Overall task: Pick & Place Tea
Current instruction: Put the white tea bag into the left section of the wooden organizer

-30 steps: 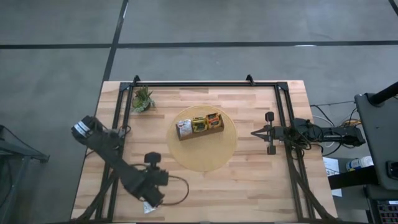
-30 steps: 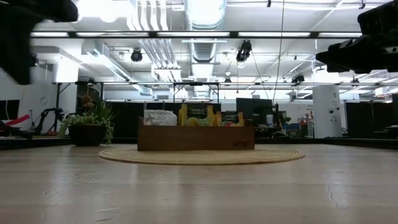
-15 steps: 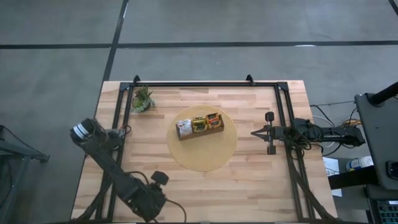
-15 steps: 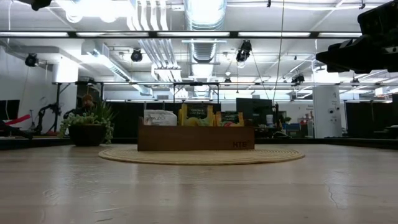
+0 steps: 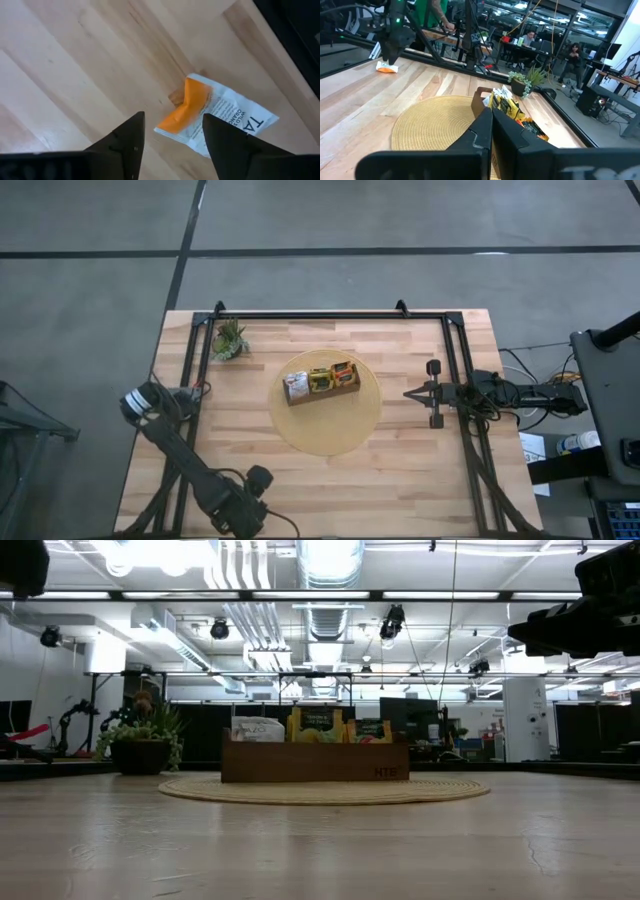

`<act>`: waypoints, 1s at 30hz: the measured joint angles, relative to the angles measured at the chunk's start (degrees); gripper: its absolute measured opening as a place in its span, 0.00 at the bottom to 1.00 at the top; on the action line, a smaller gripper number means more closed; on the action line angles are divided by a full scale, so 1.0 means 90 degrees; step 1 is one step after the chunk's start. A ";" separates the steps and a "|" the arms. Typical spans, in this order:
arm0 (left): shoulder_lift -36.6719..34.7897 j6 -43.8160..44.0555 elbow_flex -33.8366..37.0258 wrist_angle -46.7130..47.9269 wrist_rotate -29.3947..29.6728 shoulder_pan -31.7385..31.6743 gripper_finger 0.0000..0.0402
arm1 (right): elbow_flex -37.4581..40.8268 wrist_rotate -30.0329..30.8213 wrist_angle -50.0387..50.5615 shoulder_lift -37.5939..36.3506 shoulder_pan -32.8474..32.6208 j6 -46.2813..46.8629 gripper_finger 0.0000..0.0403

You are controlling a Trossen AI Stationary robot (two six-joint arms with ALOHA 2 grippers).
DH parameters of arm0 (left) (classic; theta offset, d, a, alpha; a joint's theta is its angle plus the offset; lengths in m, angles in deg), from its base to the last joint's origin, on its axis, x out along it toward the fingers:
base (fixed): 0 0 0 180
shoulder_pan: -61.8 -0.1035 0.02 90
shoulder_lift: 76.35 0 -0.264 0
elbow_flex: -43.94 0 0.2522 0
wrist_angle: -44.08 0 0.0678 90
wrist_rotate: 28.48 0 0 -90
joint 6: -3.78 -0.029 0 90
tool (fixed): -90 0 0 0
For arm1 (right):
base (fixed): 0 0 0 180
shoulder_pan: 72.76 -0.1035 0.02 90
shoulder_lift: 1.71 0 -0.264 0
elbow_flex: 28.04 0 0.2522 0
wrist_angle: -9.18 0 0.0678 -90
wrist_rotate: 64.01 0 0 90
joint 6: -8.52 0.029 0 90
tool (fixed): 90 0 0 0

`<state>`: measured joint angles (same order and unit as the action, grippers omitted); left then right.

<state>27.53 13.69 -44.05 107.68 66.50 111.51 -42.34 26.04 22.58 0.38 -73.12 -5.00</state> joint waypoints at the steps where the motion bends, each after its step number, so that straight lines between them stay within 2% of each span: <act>1: 0.0032 0.0002 0.0002 -0.0004 -0.0001 0.0000 0.48 | 0.0000 0.0000 -0.0002 0.0000 0.0002 0.0000 0.02; 9: 0.0311 -0.0012 0.0046 -0.0104 -0.0050 0.0000 0.48 | -0.0001 0.0000 0.0000 -0.0005 0.0000 0.0000 0.02; 14: 0.0408 -0.0054 0.0050 -0.0216 -0.0080 0.0000 0.43 | 0.0000 0.0002 -0.0002 -0.0005 0.0002 0.0000 0.02; 19: 0.0456 -0.0056 0.0051 -0.0249 -0.0215 0.0000 0.30 | 0.0000 0.0000 -0.0001 -0.0005 0.0002 0.0000 0.02; 25: 0.0543 -0.0047 0.0051 -0.0247 -0.0292 0.0000 0.05 | 0.0000 0.0000 0.0000 -0.0005 -0.0001 0.0000 0.02; 30: 0.0552 -0.0053 0.0041 -0.0233 -0.0289 0.0000 0.01 | 0.0000 0.0002 -0.0002 -0.0002 0.0000 0.0000 0.02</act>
<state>32.49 13.21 -43.68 105.58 63.90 111.51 -42.34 26.06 22.56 0.36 -73.12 -5.00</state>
